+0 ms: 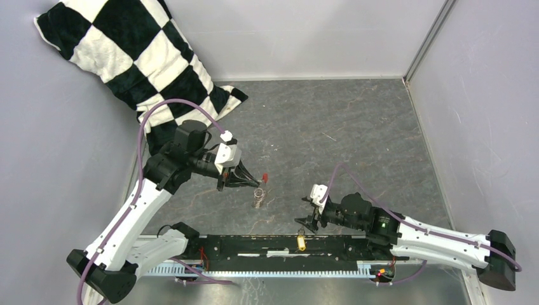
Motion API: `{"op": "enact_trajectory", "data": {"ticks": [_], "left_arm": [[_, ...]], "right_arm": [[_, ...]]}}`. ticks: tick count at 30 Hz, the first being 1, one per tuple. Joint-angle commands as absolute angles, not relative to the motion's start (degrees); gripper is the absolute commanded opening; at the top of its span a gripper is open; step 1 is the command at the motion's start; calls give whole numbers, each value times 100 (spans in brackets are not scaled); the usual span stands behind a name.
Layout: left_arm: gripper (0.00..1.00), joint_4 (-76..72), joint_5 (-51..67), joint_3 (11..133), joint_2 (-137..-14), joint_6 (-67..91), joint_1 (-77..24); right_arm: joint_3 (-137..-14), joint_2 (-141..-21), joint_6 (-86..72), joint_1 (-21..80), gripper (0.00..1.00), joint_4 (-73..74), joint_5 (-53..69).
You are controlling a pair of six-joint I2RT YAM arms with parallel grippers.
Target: Put the keys on the keyring
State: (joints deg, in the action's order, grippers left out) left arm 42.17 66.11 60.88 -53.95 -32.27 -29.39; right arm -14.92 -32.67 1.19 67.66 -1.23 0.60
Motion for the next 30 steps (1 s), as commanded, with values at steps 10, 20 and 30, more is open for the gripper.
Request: {"op": "enact_trajectory", "data": {"ticks": [10, 20, 30], "left_arm": [[2, 4315, 6609, 6130, -5271, -3632, -2944], [2, 4323, 6632, 6203, -5275, -3571, -2944], [2, 4315, 6584, 6214, -5180, -3517, -2949]], "right_arm": [[-1056, -3645, -2272, 7751, 77, -40, -583], [-1801, -4946, -2872, 8883, 61, 946, -2559], [-1650, -5111, -2973, 8916, 53, 203, -2452]]}}
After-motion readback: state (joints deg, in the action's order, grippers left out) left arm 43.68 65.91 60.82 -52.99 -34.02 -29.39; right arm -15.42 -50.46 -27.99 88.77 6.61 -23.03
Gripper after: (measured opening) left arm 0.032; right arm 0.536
